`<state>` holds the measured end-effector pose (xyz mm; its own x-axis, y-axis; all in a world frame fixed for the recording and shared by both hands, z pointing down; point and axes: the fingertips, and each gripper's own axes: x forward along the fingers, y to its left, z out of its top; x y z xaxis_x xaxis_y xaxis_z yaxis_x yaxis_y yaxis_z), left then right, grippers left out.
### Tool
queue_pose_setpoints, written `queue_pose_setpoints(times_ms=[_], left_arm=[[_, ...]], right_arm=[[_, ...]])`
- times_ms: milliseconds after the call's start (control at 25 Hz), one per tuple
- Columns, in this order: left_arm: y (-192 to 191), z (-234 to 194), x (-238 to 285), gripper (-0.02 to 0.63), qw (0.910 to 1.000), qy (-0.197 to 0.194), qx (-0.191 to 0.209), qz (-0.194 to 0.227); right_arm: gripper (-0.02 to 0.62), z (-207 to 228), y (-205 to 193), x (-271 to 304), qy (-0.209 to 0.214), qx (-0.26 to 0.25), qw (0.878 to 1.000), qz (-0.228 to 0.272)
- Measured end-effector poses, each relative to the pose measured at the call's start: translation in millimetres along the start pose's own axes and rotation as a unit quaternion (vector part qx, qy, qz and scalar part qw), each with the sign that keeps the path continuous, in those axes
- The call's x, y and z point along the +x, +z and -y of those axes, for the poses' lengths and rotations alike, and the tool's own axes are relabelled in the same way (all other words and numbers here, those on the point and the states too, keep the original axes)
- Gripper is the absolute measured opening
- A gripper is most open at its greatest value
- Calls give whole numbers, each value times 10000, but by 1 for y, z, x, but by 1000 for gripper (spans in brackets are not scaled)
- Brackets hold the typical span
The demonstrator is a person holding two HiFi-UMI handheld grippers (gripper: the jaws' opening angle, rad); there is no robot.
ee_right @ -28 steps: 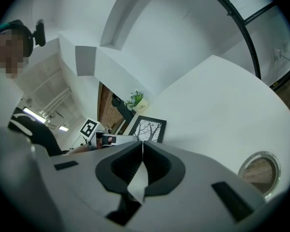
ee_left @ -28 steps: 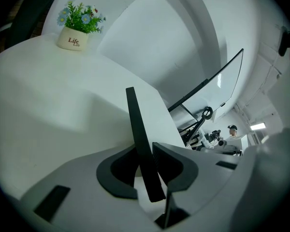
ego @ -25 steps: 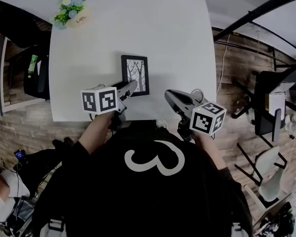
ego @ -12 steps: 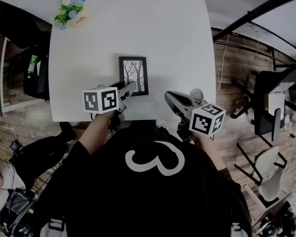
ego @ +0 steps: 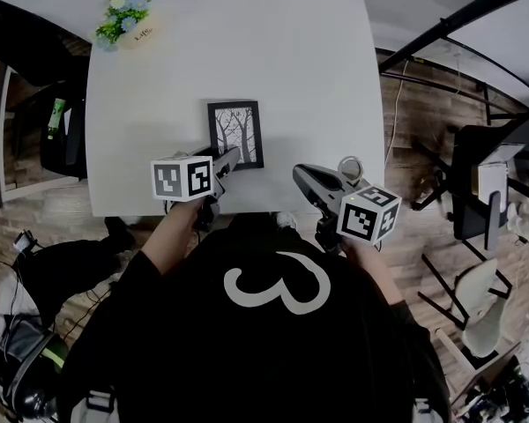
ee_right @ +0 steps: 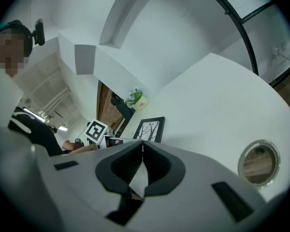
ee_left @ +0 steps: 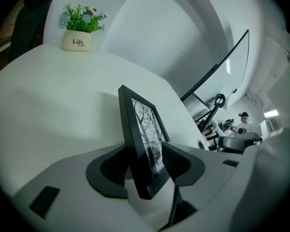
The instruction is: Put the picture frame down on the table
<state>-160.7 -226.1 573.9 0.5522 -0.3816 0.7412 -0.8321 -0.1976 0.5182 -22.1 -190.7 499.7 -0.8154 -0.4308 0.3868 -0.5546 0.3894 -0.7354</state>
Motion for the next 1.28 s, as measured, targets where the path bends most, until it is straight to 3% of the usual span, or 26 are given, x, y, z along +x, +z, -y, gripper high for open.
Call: queue_pose_setpoints(times_ms=[760, 1200, 1280], left_arm=[[1, -13, -9, 249, 9975, 595, 327, 209], [-2, -16, -26, 245, 9964, 677, -14, 519], [-3, -12, -32, 206, 9965, 584, -89, 590]], right_arm=[[25, -4, -9, -3, 11, -31, 10000, -90], [25, -3, -14, -7, 55, -73, 9998, -160], [25, -3, -14, -8, 72, -77, 9998, -169]])
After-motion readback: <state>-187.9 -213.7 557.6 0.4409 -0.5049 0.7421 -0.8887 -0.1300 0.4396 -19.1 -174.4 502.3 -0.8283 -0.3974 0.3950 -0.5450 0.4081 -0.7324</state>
